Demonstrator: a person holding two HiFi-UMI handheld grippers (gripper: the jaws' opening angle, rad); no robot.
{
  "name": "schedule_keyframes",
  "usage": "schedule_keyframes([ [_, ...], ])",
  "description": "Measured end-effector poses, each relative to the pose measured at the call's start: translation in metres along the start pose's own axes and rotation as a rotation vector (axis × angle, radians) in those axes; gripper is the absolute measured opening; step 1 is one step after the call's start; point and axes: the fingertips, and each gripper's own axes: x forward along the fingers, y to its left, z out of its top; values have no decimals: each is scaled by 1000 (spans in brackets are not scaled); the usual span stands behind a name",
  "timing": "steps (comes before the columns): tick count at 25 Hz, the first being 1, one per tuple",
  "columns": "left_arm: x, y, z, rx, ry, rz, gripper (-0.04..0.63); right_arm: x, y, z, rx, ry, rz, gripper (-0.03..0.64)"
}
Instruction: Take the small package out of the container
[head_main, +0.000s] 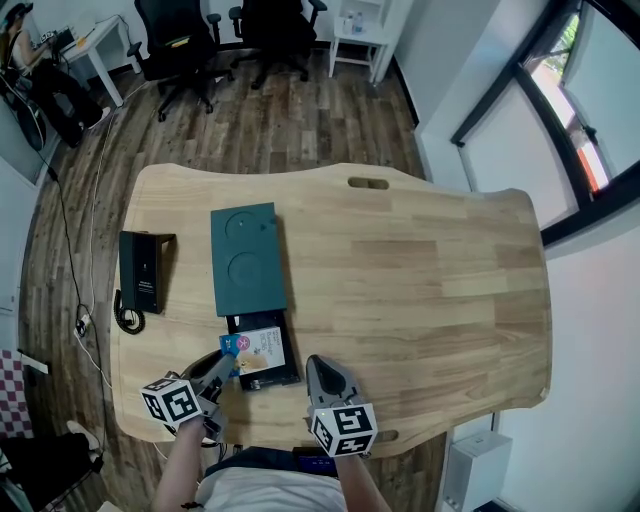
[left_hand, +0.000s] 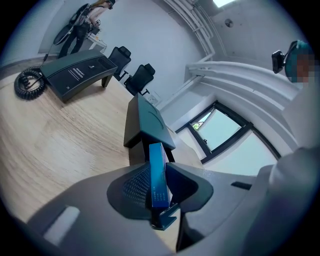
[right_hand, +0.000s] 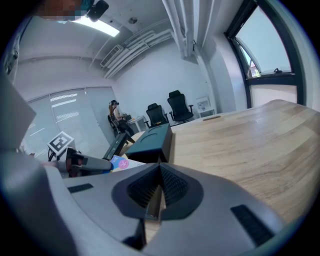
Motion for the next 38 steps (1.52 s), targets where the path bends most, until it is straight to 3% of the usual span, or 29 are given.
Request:
schedule_keyframes([
  [13, -8, -7, 11, -76, -42, -61, 97, -12, 7, 4, -11, -17, -17, 3],
  [38, -40, -43, 33, -50, -88, -158, 97, -35, 41, 21, -34, -85, -14, 3],
])
